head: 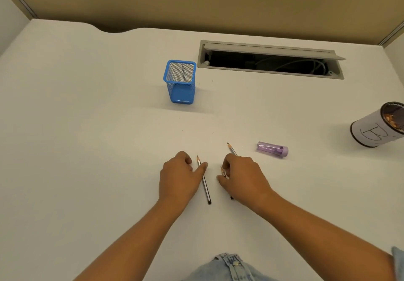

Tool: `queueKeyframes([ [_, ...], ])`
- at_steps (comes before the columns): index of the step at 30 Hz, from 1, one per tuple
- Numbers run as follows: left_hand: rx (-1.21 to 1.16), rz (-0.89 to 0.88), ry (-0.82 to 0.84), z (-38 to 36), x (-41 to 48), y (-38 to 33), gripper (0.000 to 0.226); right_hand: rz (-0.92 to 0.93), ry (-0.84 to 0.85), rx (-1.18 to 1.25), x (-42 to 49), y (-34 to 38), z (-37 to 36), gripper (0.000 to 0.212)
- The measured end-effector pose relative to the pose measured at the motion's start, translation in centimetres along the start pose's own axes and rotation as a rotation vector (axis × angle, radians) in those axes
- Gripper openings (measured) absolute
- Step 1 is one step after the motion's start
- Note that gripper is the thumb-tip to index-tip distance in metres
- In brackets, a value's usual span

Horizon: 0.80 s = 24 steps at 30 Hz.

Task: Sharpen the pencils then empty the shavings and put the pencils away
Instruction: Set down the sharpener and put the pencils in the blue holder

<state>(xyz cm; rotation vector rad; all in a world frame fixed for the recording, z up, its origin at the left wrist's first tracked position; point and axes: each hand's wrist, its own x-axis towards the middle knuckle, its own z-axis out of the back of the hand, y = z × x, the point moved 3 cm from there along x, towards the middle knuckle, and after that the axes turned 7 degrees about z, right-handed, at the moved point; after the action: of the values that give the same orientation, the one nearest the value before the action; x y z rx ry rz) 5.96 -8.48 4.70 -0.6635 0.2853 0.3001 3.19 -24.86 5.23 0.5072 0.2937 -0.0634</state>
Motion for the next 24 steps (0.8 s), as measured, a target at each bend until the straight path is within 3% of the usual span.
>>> queueKeyframes([
  [8,-0.068,0.043,0.043,-0.5,1.0,-0.6,0.016,-0.018,0.024,0.037,1.0,1.0,0.6,0.013],
  [13,-0.115,0.02,0.047,1.0,1.6,-1.1,0.019,-0.014,-0.09,0.195,1.9,2.8,4.5,0.019],
  [19,-0.31,-0.152,-0.107,7.2,3.2,-4.9,0.006,0.127,-0.269,0.301,5.3,5.9,10.5,0.015],
  [24,-0.42,-0.359,-0.269,13.6,6.2,-8.6,0.008,0.259,-0.374,0.376,9.1,8.7,15.3,0.009],
])
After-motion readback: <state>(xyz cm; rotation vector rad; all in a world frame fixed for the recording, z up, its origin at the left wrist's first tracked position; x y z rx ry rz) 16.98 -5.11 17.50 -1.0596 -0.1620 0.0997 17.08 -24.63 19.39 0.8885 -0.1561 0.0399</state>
